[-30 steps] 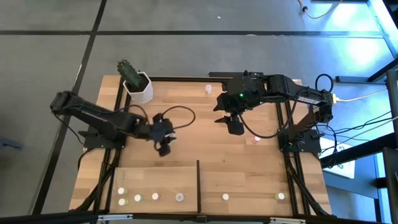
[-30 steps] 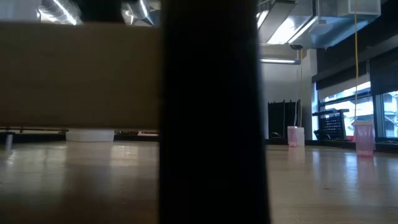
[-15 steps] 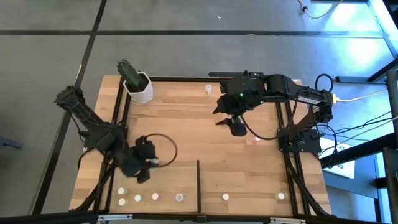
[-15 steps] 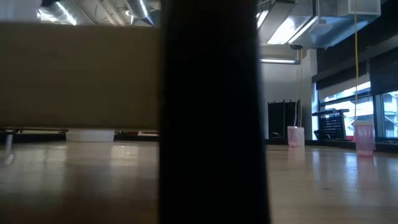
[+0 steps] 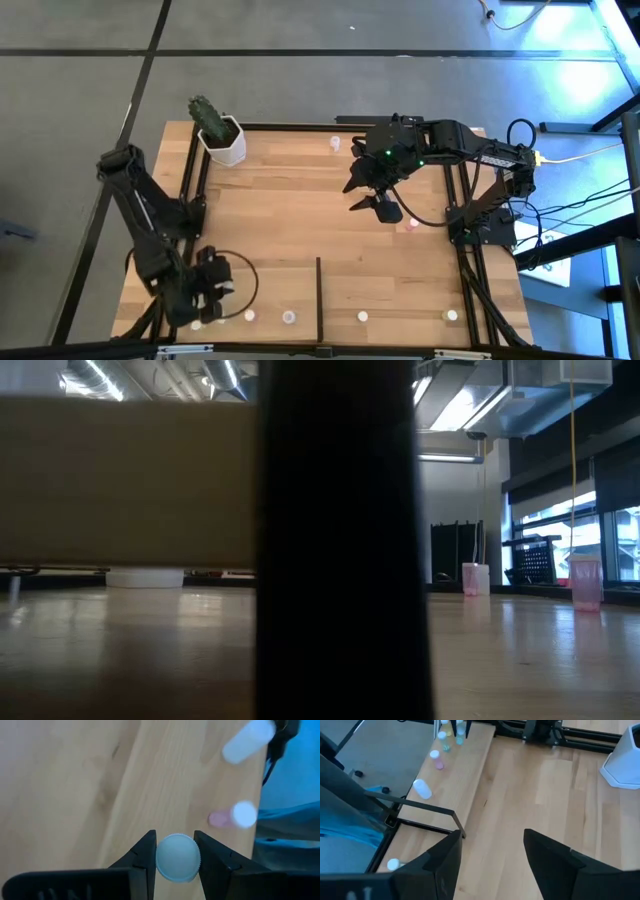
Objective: Pick and place medicine bottles onto shelf by color
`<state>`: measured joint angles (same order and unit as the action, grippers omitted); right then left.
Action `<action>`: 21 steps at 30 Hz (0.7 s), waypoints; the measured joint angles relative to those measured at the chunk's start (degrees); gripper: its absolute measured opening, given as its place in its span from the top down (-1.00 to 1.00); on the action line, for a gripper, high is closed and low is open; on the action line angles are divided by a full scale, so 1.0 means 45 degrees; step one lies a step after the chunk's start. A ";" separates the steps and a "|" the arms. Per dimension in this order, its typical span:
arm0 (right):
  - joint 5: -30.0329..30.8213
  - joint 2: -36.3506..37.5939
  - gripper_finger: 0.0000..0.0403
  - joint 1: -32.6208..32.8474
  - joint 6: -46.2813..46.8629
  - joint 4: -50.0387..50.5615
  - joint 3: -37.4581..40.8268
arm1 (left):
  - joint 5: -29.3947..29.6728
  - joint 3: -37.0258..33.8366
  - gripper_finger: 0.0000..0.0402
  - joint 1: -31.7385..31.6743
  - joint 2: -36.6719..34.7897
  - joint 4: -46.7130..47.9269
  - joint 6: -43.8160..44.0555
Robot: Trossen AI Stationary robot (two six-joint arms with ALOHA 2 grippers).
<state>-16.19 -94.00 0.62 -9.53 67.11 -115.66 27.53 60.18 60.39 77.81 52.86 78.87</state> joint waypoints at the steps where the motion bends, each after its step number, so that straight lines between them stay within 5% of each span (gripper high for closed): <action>1: 0.0003 0.0000 -0.07 0.0000 0.0041 0.0000 0.0000 | 0.0004 0.0000 0.51 0.0140 0.0219 0.0035 0.0242; 21: 0.0010 0.0000 -0.07 0.0000 0.0090 0.0000 0.0000 | 0.0232 0.0000 0.51 0.1096 0.1804 0.0254 0.2065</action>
<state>-16.14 -94.00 0.62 -9.13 67.11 -115.66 28.57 60.18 65.32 85.93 54.00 88.16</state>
